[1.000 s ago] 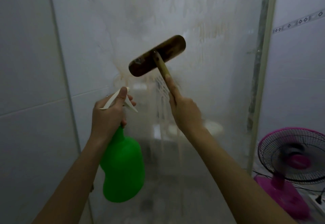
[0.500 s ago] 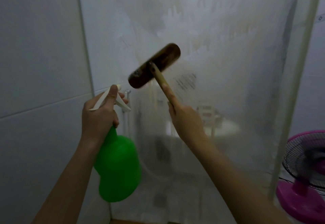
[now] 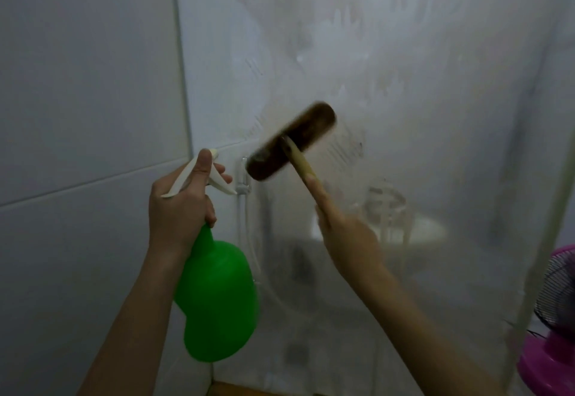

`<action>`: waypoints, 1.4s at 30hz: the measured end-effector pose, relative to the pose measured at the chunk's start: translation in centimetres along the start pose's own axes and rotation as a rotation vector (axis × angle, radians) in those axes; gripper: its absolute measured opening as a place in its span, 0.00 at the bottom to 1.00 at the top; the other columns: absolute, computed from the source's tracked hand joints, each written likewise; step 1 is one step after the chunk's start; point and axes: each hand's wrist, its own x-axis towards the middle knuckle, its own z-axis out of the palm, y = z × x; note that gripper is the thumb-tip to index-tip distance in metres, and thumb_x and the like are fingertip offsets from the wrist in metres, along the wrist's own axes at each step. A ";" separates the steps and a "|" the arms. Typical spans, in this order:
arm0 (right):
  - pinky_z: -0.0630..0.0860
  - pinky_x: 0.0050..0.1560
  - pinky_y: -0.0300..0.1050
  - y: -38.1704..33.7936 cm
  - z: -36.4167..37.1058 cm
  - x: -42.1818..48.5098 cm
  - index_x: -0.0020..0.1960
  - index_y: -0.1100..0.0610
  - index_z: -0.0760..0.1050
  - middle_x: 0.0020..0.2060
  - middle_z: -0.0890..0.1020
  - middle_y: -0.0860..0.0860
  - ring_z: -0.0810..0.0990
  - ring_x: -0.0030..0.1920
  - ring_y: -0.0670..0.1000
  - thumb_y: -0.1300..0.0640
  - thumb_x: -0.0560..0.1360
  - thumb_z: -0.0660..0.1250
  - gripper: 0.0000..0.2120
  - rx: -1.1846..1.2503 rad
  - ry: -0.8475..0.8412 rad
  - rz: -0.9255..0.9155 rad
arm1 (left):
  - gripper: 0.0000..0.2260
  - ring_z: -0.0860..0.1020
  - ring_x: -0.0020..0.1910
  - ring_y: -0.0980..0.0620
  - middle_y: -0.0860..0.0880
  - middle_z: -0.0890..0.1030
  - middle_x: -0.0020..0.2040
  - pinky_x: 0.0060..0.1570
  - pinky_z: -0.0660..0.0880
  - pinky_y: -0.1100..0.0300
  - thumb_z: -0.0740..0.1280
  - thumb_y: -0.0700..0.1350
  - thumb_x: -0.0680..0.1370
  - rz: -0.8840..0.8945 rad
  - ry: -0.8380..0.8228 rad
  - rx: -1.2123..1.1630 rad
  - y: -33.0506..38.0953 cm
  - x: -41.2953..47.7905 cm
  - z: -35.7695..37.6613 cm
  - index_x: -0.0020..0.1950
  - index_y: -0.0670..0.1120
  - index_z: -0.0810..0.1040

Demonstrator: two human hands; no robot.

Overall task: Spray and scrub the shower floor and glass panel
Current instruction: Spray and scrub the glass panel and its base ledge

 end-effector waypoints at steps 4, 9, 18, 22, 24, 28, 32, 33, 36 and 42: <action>0.72 0.21 0.47 1.0 -0.8 -2.3 0.77 0.39 0.40 0.26 0.68 0.48 0.69 0.21 0.49 0.57 0.81 0.59 0.35 -0.025 -0.026 -0.030 | 0.14 0.72 0.24 0.48 0.51 0.88 0.41 0.27 0.70 0.59 0.65 0.56 0.82 -0.020 0.011 0.018 -0.3 -0.4 -0.6 0.41 0.54 0.85; 0.75 0.27 0.49 -5.1 -2.0 12.6 0.78 0.44 0.42 0.29 0.71 0.53 0.70 0.24 0.51 0.53 0.84 0.50 0.27 -0.066 0.073 -0.120 | 0.13 0.74 0.27 0.46 0.52 0.88 0.42 0.29 0.71 0.58 0.64 0.56 0.82 -0.028 0.019 0.033 0.2 -0.9 -0.5 0.43 0.55 0.84; 0.67 0.15 0.41 3.4 0.0 -5.4 0.78 0.45 0.49 0.24 0.65 0.46 0.67 0.18 0.45 0.56 0.80 0.59 0.30 -0.002 0.043 -0.054 | 0.15 0.70 0.21 0.51 0.51 0.87 0.39 0.25 0.70 0.62 0.64 0.56 0.82 0.001 -0.006 0.025 -0.5 -1.4 0.4 0.39 0.56 0.84; 0.64 0.19 0.43 0.8 -3.1 4.6 0.78 0.47 0.50 0.24 0.65 0.48 0.65 0.20 0.47 0.54 0.83 0.56 0.26 -0.064 0.145 -0.035 | 0.16 0.71 0.21 0.50 0.45 0.87 0.40 0.29 0.70 0.60 0.64 0.58 0.81 -0.015 -0.043 0.053 -1.5 -2.2 1.6 0.37 0.59 0.85; 0.67 0.21 0.44 1.5 -4.1 6.3 0.78 0.45 0.48 0.25 0.69 0.52 0.66 0.21 0.48 0.52 0.83 0.53 0.26 -0.011 0.171 0.014 | 0.16 0.71 0.21 0.51 0.44 0.87 0.40 0.29 0.70 0.60 0.64 0.59 0.80 -0.035 -0.046 0.060 -2.1 -2.8 2.3 0.39 0.54 0.85; 0.65 0.19 0.41 6.7 -2.3 -5.8 0.78 0.45 0.52 0.24 0.70 0.50 0.67 0.19 0.47 0.53 0.82 0.57 0.27 0.010 0.173 0.139 | 0.19 0.70 0.19 0.52 0.46 0.87 0.40 0.24 0.69 0.64 0.64 0.59 0.79 -0.078 -0.062 0.037 -3.2 -3.7 3.8 0.44 0.45 0.85; 0.58 0.19 0.31 8.3 -2.3 -12.7 0.77 0.37 0.45 0.23 0.61 0.41 0.62 0.19 0.41 0.55 0.81 0.60 0.33 0.047 0.091 0.261 | 0.17 0.68 0.18 0.53 0.48 0.87 0.43 0.21 0.67 0.65 0.64 0.55 0.82 -0.113 -0.093 0.016 -4.4 -4.6 5.3 0.46 0.44 0.85; 0.57 0.19 0.31 8.2 -2.5 -11.3 0.77 0.39 0.46 0.22 0.61 0.42 0.61 0.18 0.41 0.57 0.81 0.60 0.33 0.037 0.112 0.233 | 0.16 0.68 0.18 0.53 0.48 0.87 0.43 0.21 0.67 0.65 0.64 0.55 0.82 -0.115 -0.101 0.023 -4.7 -4.9 5.7 0.45 0.46 0.85; 0.60 0.21 0.33 6.9 -3.7 -4.0 0.77 0.48 0.49 0.23 0.62 0.44 0.63 0.20 0.42 0.56 0.82 0.58 0.28 0.035 0.243 0.173 | 0.14 0.69 0.18 0.54 0.49 0.87 0.42 0.21 0.68 0.65 0.64 0.55 0.82 -0.123 -0.123 0.015 -5.3 -5.7 6.7 0.45 0.49 0.85; 0.66 0.19 0.40 8.7 -0.3 -10.1 0.78 0.42 0.49 0.23 0.64 0.45 0.66 0.19 0.46 0.49 0.82 0.54 0.26 0.054 0.247 0.184 | 0.15 0.69 0.19 0.53 0.51 0.87 0.41 0.21 0.69 0.64 0.64 0.57 0.80 -0.143 -0.159 -0.002 -8.1 -7.8 7.1 0.46 0.49 0.84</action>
